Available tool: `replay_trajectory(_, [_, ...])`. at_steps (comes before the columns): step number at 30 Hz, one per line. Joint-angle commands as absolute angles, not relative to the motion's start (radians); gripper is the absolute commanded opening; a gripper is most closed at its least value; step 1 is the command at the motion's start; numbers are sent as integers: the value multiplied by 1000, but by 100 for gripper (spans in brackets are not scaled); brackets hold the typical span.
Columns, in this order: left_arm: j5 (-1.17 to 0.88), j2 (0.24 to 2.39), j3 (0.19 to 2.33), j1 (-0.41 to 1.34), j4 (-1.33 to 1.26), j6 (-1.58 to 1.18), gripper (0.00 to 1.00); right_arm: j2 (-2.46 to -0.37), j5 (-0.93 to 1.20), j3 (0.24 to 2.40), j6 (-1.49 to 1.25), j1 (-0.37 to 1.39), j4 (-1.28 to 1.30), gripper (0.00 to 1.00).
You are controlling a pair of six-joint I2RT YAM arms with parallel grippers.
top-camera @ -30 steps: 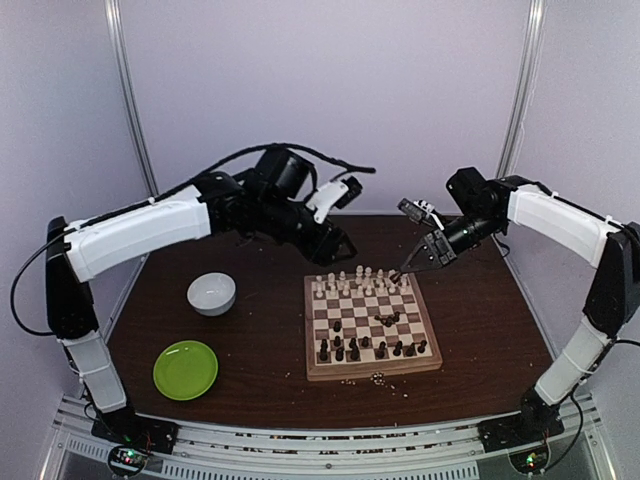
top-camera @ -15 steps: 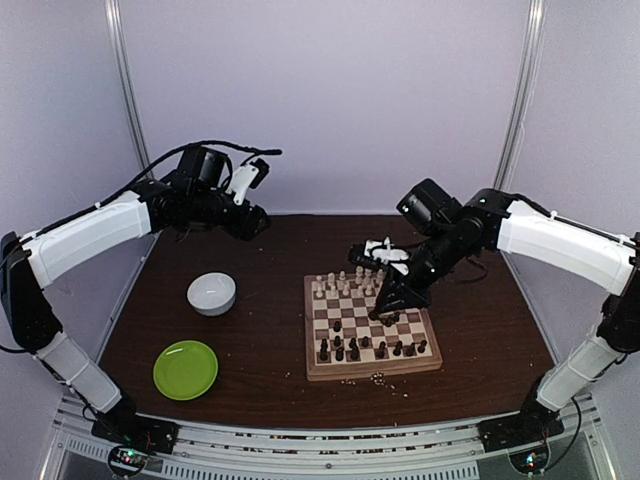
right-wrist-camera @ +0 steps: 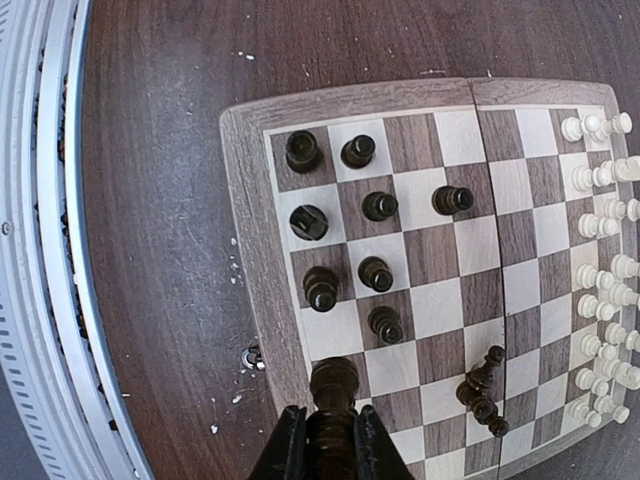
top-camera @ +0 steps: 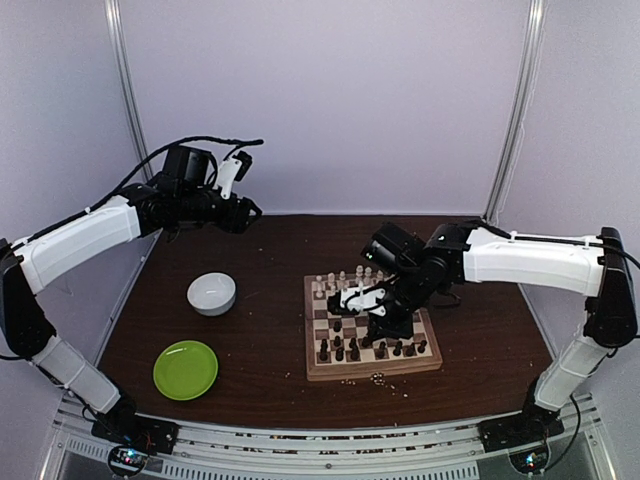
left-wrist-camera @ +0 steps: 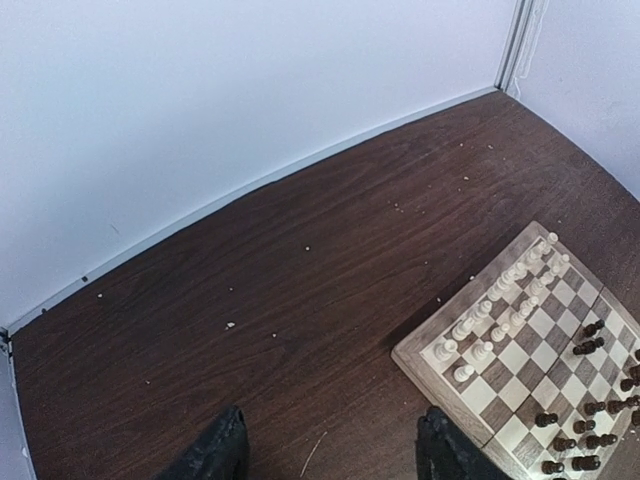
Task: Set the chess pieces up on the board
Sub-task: Place the queen at e8.
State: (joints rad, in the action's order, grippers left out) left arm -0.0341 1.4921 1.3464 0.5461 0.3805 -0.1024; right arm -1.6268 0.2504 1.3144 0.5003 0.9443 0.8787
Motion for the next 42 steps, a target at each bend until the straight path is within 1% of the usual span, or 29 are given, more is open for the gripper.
replay_trajectory(1, [-61, 1501, 1355, 548, 319, -128, 58, -1641, 199, 1279, 515, 958, 831, 7])
replay_trajectory(42, [-50, 1499, 1364, 546, 337, -131, 59, -1786, 184, 1294, 493, 984, 819, 8])
